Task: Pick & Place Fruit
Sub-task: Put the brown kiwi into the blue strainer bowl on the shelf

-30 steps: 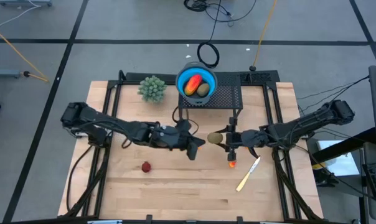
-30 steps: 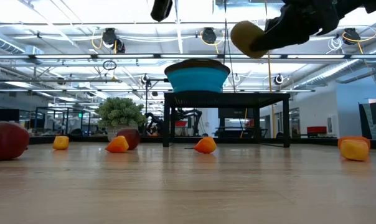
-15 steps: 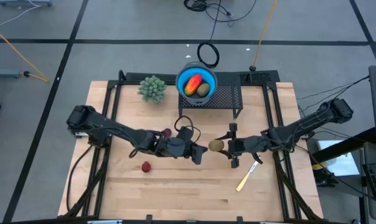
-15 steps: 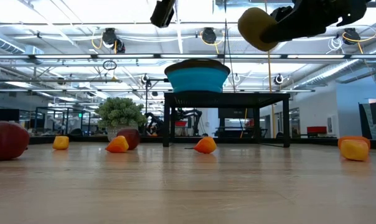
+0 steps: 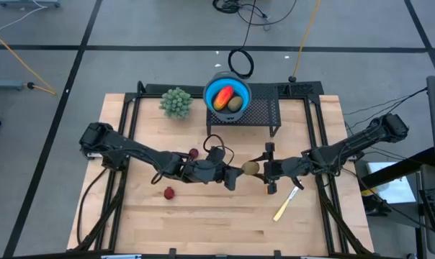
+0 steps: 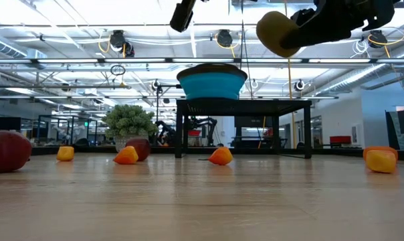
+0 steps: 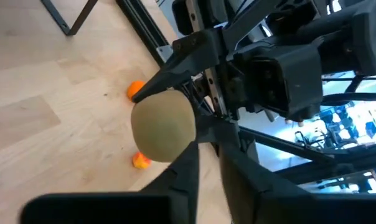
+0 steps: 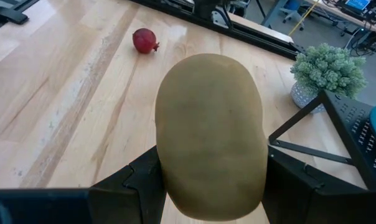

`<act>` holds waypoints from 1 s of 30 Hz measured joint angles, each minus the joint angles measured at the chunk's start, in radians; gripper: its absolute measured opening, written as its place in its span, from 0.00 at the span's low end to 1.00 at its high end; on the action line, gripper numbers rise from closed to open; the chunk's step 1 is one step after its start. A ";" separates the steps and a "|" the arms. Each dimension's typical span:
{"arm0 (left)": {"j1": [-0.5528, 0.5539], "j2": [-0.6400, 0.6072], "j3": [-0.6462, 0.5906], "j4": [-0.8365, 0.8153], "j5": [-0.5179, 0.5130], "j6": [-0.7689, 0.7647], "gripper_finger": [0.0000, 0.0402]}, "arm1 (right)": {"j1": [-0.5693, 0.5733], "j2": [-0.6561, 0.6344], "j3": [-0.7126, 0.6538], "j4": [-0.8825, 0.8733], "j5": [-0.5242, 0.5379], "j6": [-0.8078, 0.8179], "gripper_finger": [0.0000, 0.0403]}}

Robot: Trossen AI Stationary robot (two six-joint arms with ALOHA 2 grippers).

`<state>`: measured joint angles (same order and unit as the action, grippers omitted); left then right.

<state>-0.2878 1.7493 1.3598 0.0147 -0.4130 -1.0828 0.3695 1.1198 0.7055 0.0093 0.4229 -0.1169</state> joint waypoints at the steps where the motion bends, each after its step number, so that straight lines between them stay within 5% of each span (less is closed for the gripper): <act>1: 0.000 0.000 0.000 -0.001 0.000 0.000 0.19 | 0.000 0.000 0.000 0.001 0.000 0.000 0.49; 16: 0.004 0.009 0.000 -0.006 -0.070 -0.026 0.70 | 0.000 0.000 0.000 0.000 -0.003 0.000 0.49; 30: 0.035 0.101 -0.001 0.033 -0.029 -0.124 0.86 | 0.000 0.000 0.000 -0.002 -0.005 0.025 0.49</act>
<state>-0.2528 1.8507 1.3589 0.0480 -0.4422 -1.2072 0.3695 1.1197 0.7055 0.0069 0.4177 -0.0916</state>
